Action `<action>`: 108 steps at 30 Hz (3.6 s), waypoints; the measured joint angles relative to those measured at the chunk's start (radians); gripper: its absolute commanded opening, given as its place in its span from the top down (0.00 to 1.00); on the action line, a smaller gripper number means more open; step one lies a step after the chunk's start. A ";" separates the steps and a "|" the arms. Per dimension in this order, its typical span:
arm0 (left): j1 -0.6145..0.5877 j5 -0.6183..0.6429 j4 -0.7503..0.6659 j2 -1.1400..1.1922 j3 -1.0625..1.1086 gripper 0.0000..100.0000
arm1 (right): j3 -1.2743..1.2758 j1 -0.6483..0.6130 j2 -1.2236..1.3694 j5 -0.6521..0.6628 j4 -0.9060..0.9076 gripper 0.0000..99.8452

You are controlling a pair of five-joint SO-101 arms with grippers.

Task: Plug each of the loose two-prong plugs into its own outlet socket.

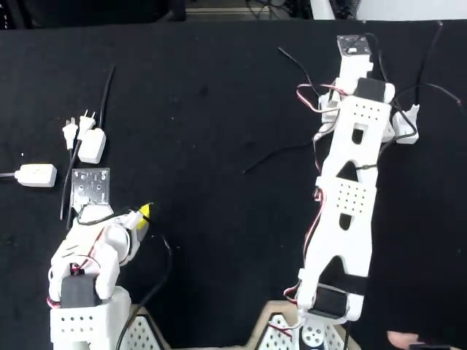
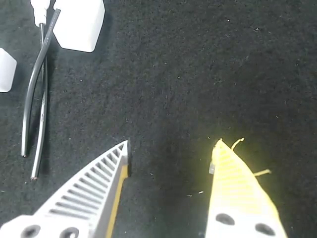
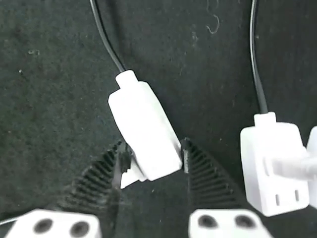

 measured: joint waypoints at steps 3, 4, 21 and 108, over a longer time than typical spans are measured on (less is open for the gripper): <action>0.000 0.000 0.000 0.000 0.000 0.73 | -0.002 -0.002 0.000 0.008 0.003 0.88; 0.000 0.000 0.000 0.000 0.000 0.73 | -0.002 -0.002 0.000 0.006 0.006 0.88; 0.000 0.000 0.000 0.000 0.000 0.73 | -0.008 0.074 -0.020 -0.307 0.150 0.90; 0.000 0.000 0.000 -0.006 0.029 0.73 | 2.200 -0.470 -1.375 -0.261 -0.569 0.95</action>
